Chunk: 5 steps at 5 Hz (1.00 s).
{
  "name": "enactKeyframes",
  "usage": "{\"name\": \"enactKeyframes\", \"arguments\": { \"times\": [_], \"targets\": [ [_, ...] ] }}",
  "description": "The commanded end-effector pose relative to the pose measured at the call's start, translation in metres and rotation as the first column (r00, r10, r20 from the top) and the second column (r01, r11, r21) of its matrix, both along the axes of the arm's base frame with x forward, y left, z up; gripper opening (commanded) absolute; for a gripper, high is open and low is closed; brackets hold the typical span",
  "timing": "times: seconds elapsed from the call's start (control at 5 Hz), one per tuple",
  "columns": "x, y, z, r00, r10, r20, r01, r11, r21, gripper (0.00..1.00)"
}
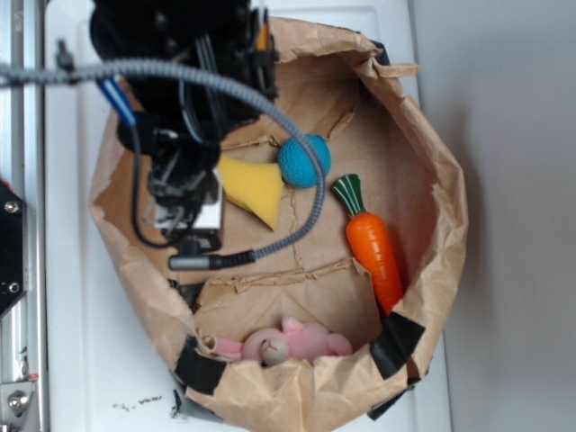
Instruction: Grab the blue ball.
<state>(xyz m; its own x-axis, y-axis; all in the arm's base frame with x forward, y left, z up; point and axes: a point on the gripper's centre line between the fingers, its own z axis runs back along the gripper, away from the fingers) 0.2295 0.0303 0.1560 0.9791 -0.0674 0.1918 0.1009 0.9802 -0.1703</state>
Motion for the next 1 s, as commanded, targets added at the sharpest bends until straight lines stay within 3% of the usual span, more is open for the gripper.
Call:
{"name": "enactKeyframes", "arguments": {
  "times": [0.0,0.2,0.4,0.6,0.8],
  "targets": [
    [0.013,0.004,-0.014,0.999,-0.007,0.036,0.005,0.999,0.037,1.00],
    [0.034,-0.002,-0.031,0.998,0.022,0.054,-0.028,0.994,0.108,1.00],
    [0.060,-0.002,-0.042,0.997,0.030,0.064,-0.038,0.990,0.137,1.00],
    [0.083,0.005,-0.048,0.998,0.054,0.033,-0.058,0.991,0.119,1.00],
    [0.083,0.015,-0.052,0.998,0.055,0.039,-0.059,0.990,0.128,1.00]
  ]
}}
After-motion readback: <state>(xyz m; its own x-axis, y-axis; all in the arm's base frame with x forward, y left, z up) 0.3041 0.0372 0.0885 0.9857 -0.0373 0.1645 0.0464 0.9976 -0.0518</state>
